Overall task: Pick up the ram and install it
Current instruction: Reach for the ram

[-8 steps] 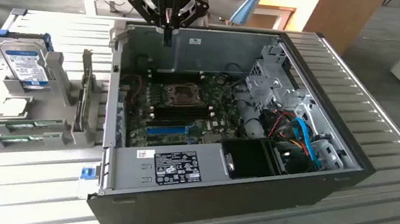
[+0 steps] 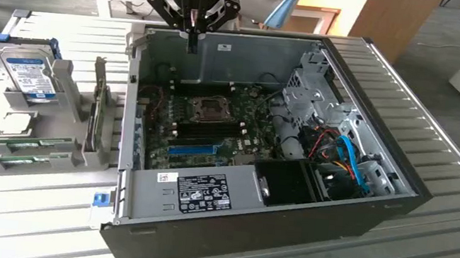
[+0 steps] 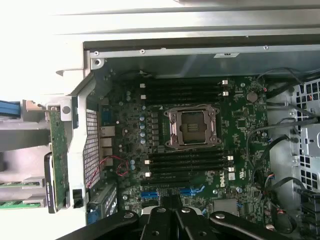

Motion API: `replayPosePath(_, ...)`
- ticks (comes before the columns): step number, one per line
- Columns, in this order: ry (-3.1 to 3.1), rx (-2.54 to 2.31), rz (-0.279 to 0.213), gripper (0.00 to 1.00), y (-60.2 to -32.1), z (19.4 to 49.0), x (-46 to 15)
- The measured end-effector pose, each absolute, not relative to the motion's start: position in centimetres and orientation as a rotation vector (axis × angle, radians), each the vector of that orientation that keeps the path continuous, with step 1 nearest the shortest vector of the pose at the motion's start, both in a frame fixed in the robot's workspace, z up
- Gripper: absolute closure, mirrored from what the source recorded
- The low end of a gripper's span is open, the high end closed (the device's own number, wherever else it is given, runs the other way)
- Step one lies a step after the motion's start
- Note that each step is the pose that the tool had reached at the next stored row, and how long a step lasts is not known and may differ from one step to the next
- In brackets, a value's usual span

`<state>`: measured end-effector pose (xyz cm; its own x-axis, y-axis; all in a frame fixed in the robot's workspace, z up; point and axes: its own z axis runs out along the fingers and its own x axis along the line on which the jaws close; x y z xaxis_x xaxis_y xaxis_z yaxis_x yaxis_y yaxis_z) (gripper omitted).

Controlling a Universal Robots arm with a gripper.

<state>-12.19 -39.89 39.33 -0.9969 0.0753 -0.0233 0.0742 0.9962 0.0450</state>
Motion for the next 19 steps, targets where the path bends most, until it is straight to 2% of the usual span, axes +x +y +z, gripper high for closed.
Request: replayPosePath(19,3.114,0.117,0.069,0.89,-39.89,39.32,-12.40)
